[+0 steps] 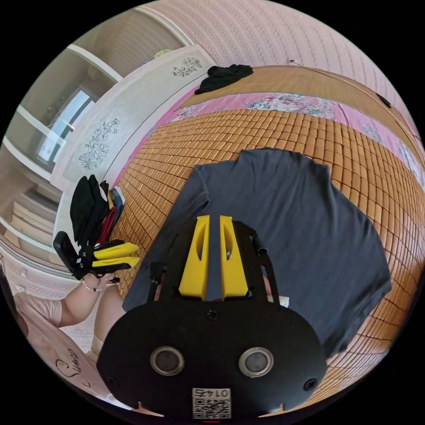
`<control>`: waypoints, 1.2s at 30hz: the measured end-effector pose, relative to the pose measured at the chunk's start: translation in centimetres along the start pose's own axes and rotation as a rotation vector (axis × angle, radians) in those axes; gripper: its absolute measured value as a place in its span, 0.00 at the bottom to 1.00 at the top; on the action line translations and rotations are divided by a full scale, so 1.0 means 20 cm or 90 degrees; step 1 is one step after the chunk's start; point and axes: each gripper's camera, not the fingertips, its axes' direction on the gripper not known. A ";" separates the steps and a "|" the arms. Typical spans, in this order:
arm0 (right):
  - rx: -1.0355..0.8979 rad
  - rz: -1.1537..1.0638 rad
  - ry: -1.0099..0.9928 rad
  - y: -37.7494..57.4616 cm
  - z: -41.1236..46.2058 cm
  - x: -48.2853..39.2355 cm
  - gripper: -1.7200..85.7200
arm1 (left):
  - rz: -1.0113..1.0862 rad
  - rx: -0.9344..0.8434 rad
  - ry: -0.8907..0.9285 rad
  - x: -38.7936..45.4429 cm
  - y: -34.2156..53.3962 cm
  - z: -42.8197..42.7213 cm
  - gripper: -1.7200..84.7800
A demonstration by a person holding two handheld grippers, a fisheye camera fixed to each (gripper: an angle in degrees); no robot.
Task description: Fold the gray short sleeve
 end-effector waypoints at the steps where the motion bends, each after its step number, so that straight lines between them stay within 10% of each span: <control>1: 0.008 0.010 0.015 0.03 -0.04 0.03 0.08 | 0.004 -0.002 0.004 0.01 -0.02 0.01 0.09; 12: 0.060 0.128 0.413 0.67 -0.53 0.39 0.05 | 0.168 -0.054 0.061 0.51 -0.76 0.53 0.08; 36: 0.136 0.207 0.214 0.96 -0.72 0.63 0.05 | 0.276 -0.187 0.027 1.30 -1.66 1.63 0.03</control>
